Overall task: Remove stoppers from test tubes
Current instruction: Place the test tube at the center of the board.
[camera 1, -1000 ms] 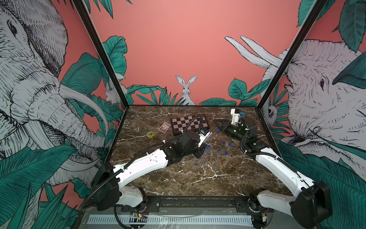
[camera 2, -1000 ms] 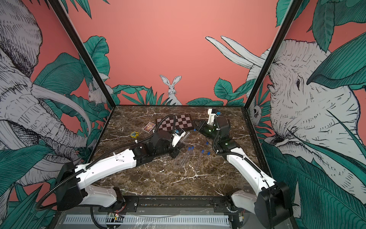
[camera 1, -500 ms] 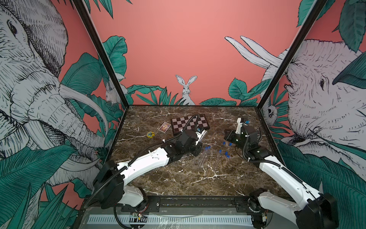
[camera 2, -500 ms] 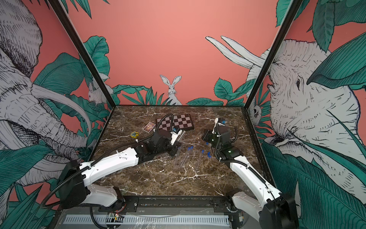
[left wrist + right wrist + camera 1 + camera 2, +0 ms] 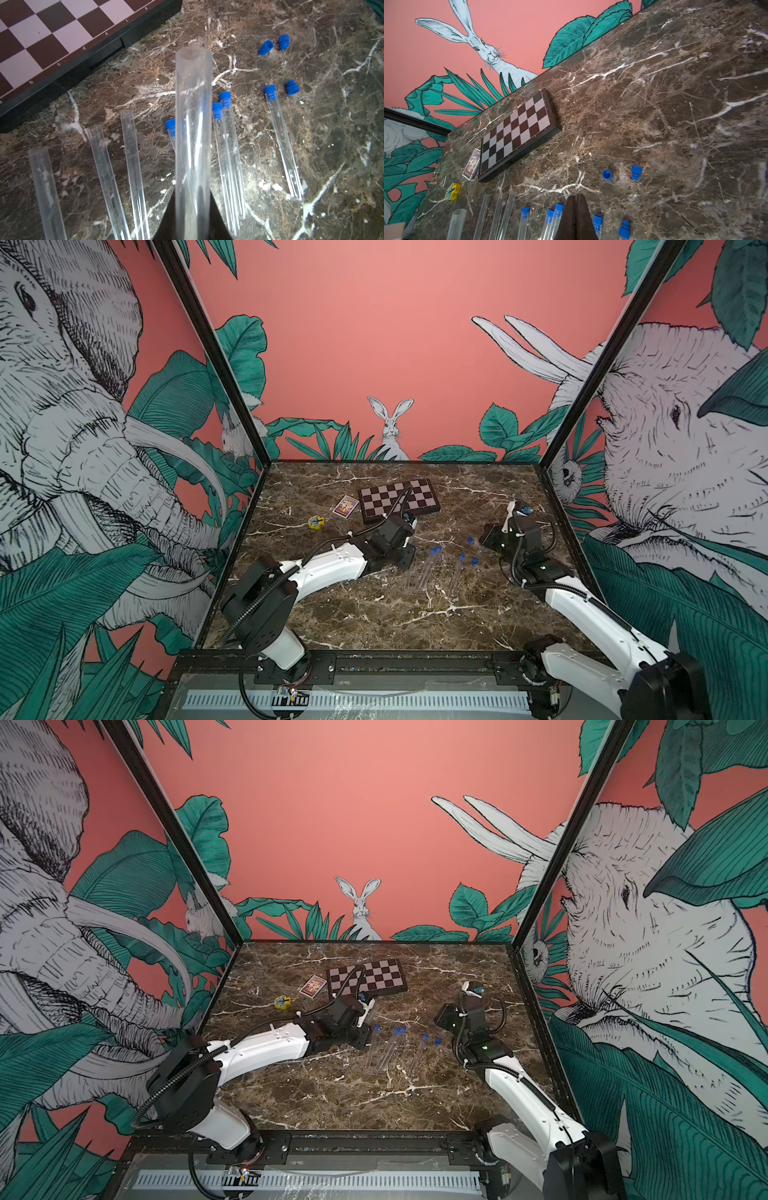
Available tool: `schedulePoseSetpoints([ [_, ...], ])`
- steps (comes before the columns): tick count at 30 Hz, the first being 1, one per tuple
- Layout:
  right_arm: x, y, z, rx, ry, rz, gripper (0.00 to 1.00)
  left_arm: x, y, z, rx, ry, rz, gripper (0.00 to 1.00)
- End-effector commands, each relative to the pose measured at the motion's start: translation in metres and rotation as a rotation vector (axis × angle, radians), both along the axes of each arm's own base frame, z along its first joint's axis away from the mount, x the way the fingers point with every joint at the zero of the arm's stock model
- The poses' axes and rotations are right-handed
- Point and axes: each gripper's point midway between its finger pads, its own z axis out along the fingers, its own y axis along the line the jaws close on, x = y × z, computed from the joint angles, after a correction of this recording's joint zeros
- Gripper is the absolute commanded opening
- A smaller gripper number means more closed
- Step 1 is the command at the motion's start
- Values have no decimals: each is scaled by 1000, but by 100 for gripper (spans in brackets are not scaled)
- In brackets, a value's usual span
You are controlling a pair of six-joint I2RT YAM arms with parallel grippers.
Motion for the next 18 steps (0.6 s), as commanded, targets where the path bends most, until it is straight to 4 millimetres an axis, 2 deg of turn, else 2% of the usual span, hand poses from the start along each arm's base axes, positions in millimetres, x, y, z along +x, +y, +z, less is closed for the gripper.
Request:
schedulePoseSetpoints([
  [1,2,-3,4,14,-21,-12,0,0,2,11,-19,-14,21,0],
  [10,-1,-7,0,1,-5,-29,0,5,13,-11,26,33,67,0],
  [18,-7,-8,-10,3,15,-27,0,9,18,-42,56,101,112,0],
])
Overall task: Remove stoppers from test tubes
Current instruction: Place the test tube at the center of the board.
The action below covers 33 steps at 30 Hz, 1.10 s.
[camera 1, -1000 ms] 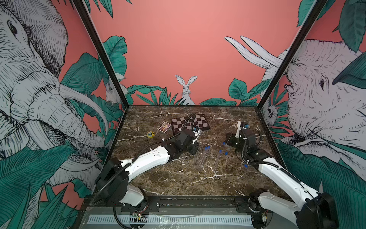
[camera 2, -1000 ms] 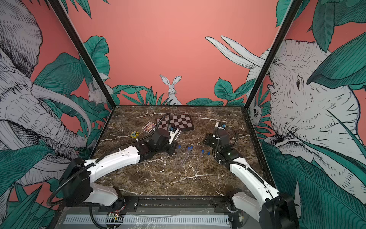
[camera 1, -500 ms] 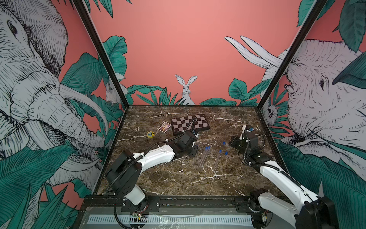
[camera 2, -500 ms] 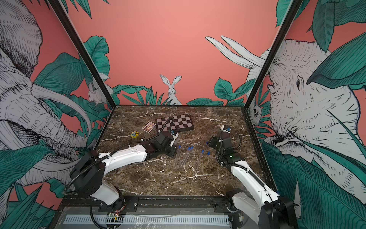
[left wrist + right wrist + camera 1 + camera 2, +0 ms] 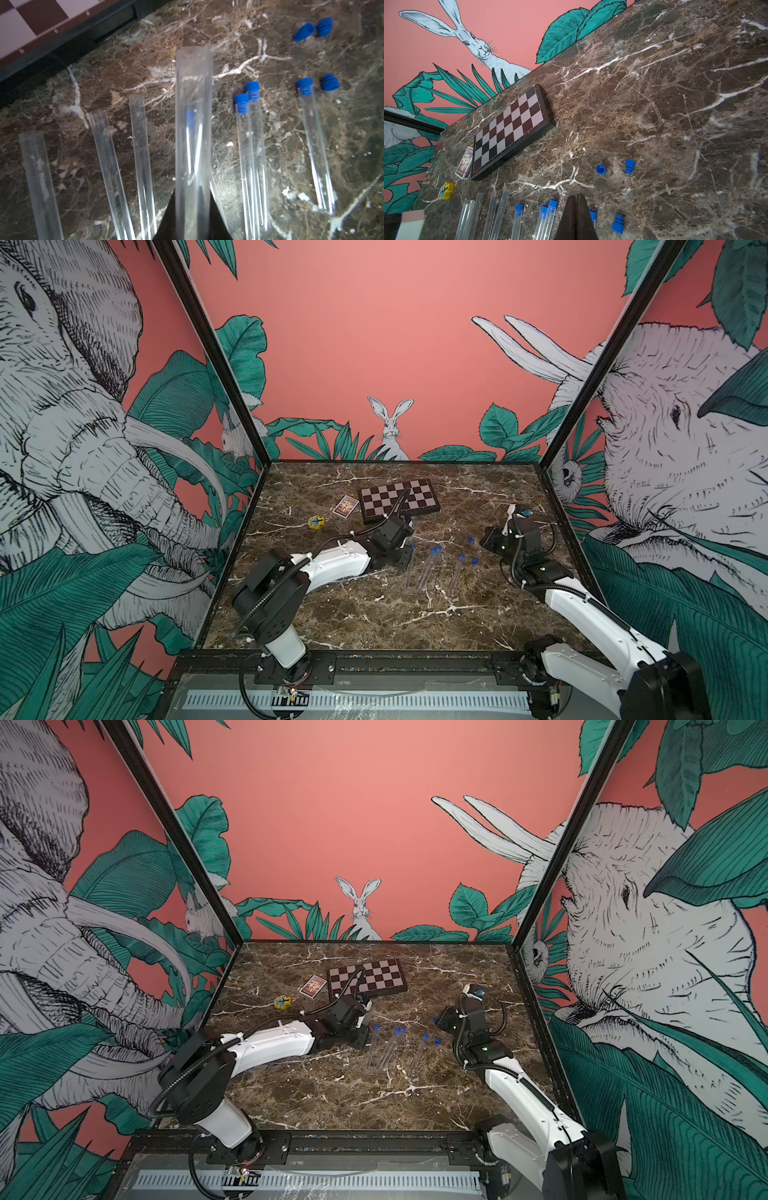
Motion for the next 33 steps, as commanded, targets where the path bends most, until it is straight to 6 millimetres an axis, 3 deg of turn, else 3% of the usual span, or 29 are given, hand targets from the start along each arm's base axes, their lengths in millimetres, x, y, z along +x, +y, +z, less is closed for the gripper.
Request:
schedulePoseSetpoints([
  [1,-3,-4,1,8,-12,-17,0,2,6,-10,6,32,51,0],
  [15,-9,-2,-3,18,-5,-1,0,4,6,-46,62,95,76,0],
  [23,-6,-1,0,22,-16,3,0,5,13,-55,103,94,91,1],
  [33,-7,-1,-2,22,-13,6,0,3,16,-59,133,85,101,10],
])
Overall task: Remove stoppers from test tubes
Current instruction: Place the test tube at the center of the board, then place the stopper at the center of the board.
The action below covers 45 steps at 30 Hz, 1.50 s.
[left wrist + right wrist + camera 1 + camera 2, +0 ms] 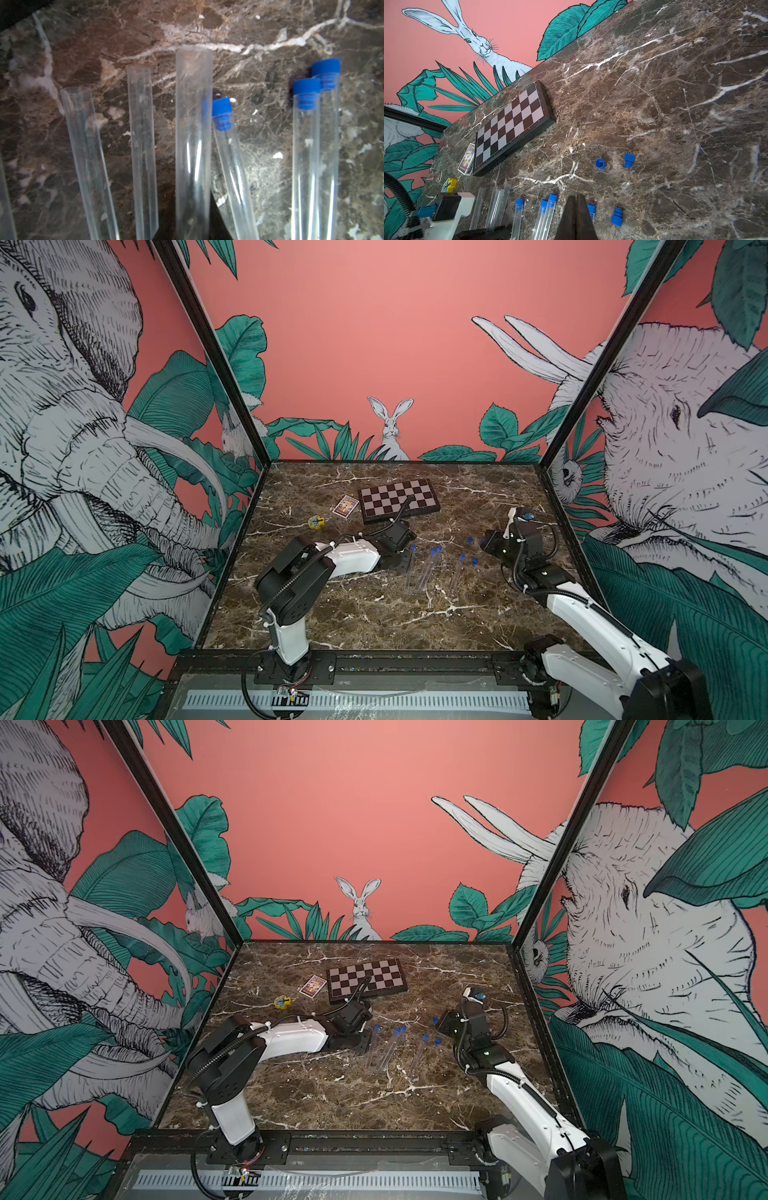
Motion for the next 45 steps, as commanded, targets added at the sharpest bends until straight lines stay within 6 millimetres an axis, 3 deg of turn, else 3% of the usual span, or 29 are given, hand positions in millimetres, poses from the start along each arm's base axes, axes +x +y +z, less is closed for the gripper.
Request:
schedulePoseSetpoints([
  [1,0,-1,0,9,-15,-5,0,-4,11,-12,51,24,37,11],
  [19,-5,-2,4,14,-31,0,0,-6,16,-13,101,17,58,28],
  [30,-5,-1,9,10,-39,8,0,-6,16,-9,106,10,60,31],
  [37,-2,3,14,24,-46,22,0,-1,-3,32,21,-66,11,41],
  [45,-2,8,21,45,-51,42,0,0,-21,118,-41,-214,-54,43],
])
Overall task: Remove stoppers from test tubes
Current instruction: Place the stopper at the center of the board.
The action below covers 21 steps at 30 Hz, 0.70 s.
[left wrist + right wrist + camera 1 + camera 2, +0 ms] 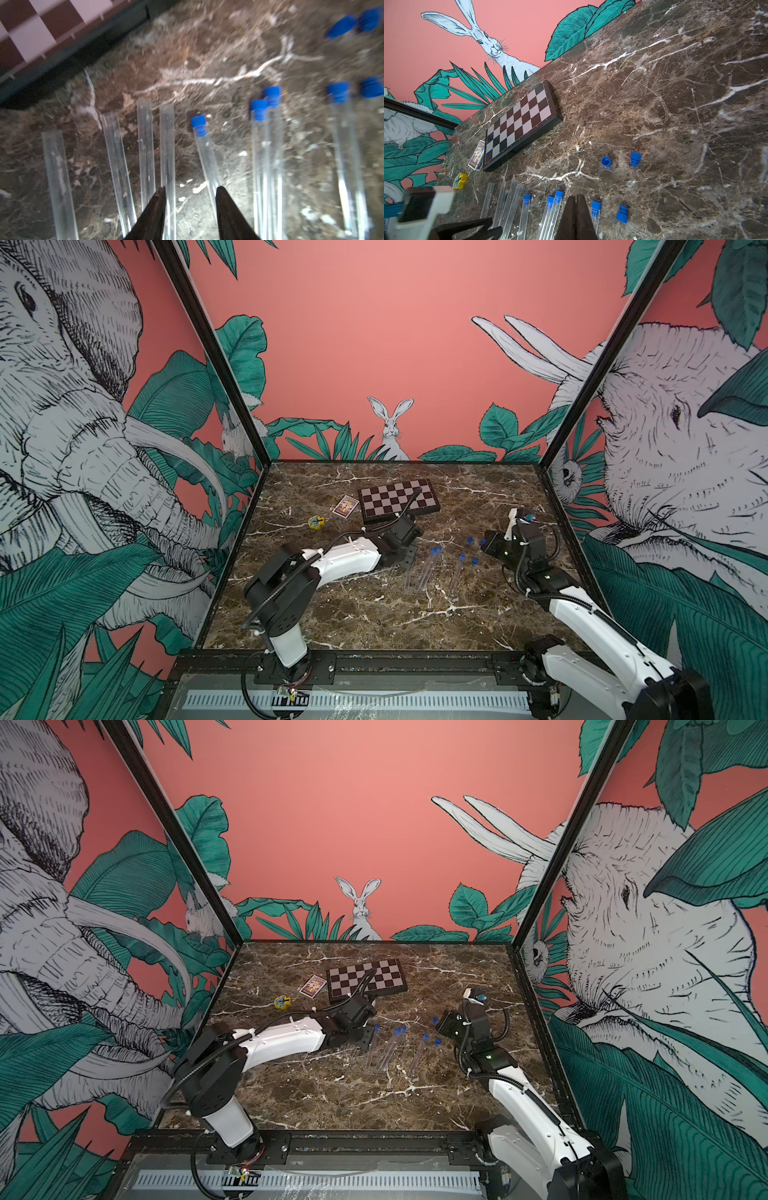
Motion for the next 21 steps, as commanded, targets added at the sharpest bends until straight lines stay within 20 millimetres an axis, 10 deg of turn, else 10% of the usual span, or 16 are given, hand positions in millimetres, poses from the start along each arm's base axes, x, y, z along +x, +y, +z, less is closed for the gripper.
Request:
schedulePoseSetpoints([
  [1,4,4,15,23,-27,15,0,-1,-5,59,-42,-104,-28,43],
  [7,6,12,2,42,19,44,0,-14,-11,81,-89,-102,-45,43],
  [21,8,52,4,219,87,184,22,-32,-18,9,-78,116,3,39],
])
